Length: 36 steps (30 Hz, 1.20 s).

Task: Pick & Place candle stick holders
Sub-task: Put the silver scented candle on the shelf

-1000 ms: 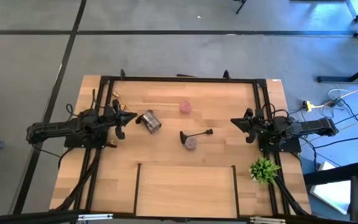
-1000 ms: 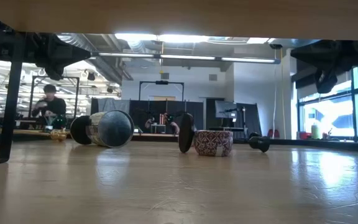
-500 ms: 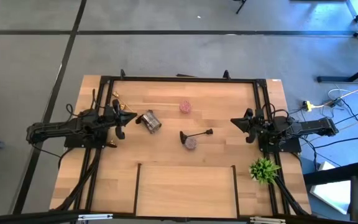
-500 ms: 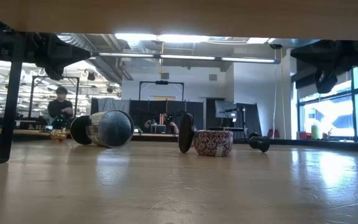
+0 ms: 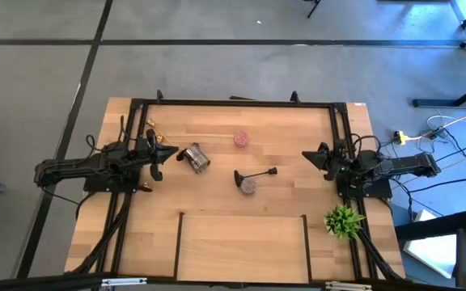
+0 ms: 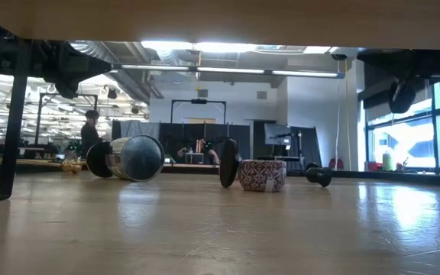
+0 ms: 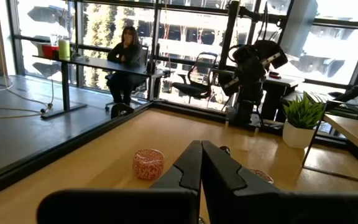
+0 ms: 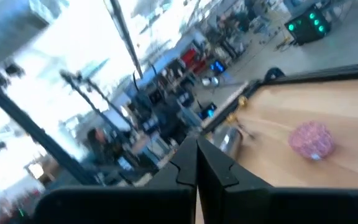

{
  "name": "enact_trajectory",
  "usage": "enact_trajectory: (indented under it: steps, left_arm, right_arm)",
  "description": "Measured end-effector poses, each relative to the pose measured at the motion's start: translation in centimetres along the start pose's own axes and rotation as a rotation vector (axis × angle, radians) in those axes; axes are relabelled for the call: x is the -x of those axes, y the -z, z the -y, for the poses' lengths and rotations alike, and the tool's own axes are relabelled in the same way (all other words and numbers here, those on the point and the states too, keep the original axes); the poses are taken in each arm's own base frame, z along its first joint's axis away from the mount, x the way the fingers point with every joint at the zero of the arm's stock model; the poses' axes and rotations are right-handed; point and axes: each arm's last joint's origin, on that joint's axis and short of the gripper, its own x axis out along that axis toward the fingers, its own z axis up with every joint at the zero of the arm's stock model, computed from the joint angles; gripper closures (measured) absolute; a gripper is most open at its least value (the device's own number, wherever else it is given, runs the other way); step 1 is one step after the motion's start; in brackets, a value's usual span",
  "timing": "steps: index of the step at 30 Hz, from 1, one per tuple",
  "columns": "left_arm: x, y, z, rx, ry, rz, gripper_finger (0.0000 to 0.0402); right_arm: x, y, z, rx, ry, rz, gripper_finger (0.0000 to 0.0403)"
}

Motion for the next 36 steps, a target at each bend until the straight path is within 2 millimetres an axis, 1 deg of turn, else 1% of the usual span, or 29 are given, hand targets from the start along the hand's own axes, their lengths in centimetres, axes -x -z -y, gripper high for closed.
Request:
enact_trajectory:
  steps: [5, 11, 16, 20, 23, 25, 28, 32, 34, 36]
  left_arm:
    - [0.0, 0.0, 0.0, 0.0, 0.0, 0.0, 0.04]
    - [0.0, 0.0, 0.0, 0.0, 0.0, 0.0, 0.04]
    - [0.0, 0.0, 0.0, 0.0, 0.0, 0.0, 0.04]
    - [0.0, 0.0, 0.0, 0.0, 0.0, 0.0, 0.04]
    - [0.0, -0.2, 0.0, 0.006, -0.019, 0.024, 0.04]
    - [0.0, -0.9, 0.0, 0.079, -0.028, 0.1, 0.04]
    - [0.3, -2.4, 0.1, 0.31, -0.002, 0.257, 0.04]
    - [0.8, -3.9, 0.0, 0.555, 0.007, 0.438, 0.04]
    - [1.1, -4.3, -0.1, 0.717, 0.025, 0.497, 0.04]
    - [1.1, -4.3, -0.2, 0.846, 0.045, 0.508, 0.04]
  right_arm:
    - [0.0, -0.7, -0.4, -0.089, -0.003, 0.1, 0.0402]
    - [0.1, -1.2, -0.6, -0.125, -0.015, 0.161, 0.0402]
    - [0.2, -1.9, -1.1, -0.168, -0.066, 0.226, 0.0402]
    - [0.4, -2.5, -1.5, -0.26, -0.12, 0.273, 0.0402]
    - [0.5, -2.8, -1.7, -0.293, -0.148, 0.297, 0.0402]
    - [0.6, -3.0, -1.9, -0.337, -0.174, 0.314, 0.0402]
    - [0.7, -3.2, -2.1, -0.385, -0.213, 0.321, 0.0402]
    - [0.7, -3.6, -2.6, -0.414, -0.299, 0.328, 0.0402]
    - [0.7, -3.8, -2.9, -0.416, -0.34, 0.336, 0.04]
    - [0.6, -3.9, -3.1, -0.414, -0.368, 0.341, 0.0396]
